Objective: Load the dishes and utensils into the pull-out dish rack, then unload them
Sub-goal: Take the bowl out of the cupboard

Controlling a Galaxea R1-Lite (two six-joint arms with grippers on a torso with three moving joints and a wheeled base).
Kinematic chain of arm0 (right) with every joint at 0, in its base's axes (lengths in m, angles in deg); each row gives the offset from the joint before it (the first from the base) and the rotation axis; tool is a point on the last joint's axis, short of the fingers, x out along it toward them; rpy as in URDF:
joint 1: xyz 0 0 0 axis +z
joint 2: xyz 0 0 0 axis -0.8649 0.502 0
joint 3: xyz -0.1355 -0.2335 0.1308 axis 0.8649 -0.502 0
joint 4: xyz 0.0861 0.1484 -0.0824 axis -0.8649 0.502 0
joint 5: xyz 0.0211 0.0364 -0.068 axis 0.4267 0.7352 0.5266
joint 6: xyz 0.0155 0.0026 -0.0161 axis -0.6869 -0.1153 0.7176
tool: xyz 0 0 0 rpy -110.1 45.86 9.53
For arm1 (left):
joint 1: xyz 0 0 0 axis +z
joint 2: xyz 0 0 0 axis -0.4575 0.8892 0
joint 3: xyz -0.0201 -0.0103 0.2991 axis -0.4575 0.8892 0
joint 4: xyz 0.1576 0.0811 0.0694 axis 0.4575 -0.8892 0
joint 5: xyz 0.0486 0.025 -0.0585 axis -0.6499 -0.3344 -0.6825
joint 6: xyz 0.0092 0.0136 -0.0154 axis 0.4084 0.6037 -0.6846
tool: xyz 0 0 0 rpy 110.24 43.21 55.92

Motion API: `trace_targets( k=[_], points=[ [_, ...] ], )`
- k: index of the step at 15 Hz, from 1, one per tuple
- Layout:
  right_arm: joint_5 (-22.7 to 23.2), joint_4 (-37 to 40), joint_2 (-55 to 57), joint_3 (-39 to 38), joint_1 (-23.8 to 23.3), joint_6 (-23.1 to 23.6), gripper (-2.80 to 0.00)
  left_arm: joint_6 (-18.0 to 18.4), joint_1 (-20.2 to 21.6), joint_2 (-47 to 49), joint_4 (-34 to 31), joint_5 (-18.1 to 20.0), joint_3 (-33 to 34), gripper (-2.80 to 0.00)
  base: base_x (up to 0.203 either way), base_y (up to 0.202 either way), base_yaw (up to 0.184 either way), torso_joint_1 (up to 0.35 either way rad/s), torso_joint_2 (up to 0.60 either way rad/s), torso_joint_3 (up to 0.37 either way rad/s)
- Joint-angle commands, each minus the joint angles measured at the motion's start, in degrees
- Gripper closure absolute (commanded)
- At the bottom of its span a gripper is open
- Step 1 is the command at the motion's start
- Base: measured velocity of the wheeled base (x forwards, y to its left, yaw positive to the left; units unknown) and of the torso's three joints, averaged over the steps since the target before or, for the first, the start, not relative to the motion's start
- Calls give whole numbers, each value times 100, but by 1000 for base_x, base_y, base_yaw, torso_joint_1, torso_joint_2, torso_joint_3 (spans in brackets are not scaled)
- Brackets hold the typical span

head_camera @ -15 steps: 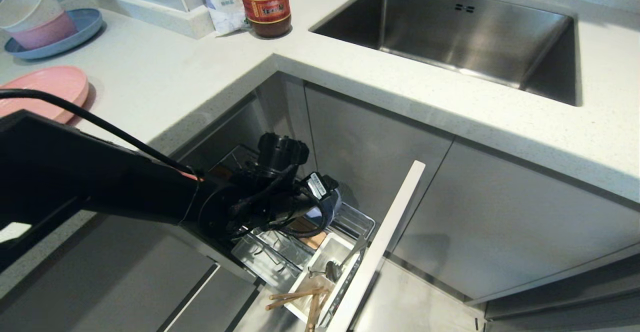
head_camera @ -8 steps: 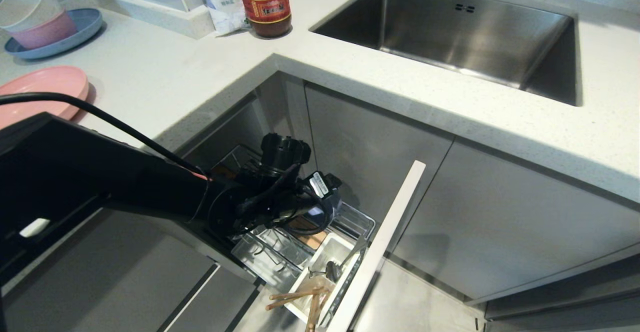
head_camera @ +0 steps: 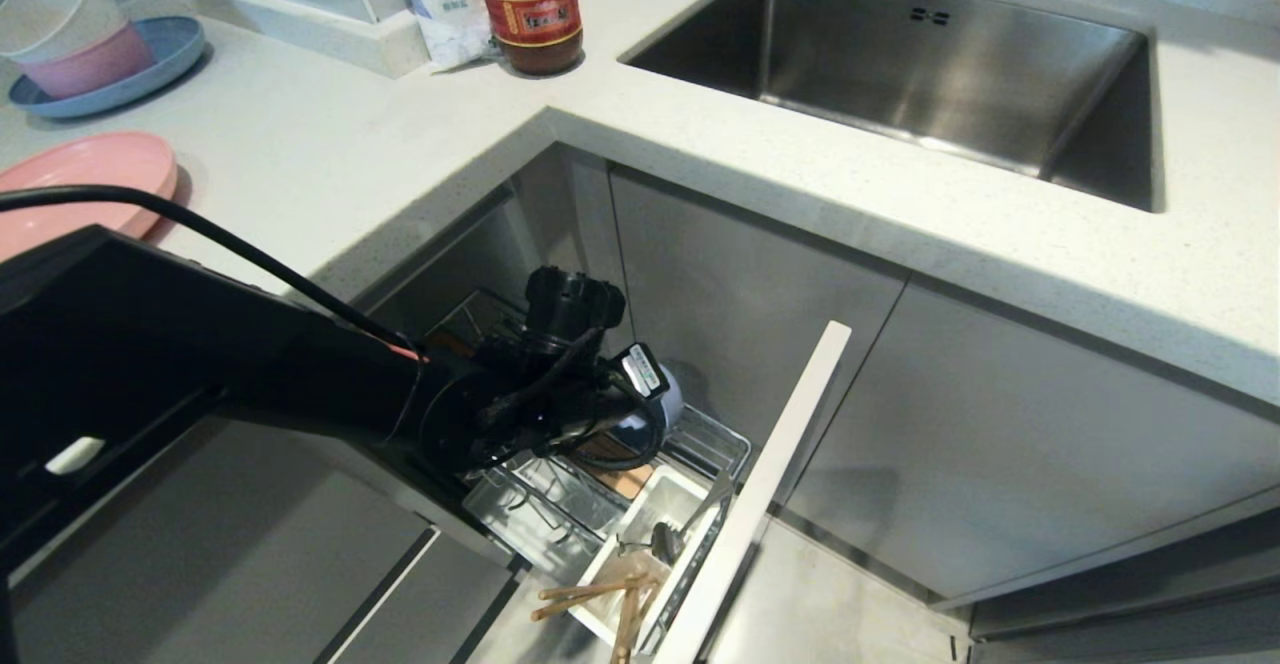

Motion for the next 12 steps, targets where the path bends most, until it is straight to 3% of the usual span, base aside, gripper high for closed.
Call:
trace_targets(
  k=[1, 12],
  points=[
    [0, -4, -24, -9, 3, -2, 0, -27, -51, -20, 9, -7, 23, 0, 0, 0, 0, 0, 0, 0],
    [0, -4, -24, -9, 4, -2, 0, -71, -104, -448, 20, 8, 92, 0, 0, 0, 0, 0, 0, 0]
  ],
)
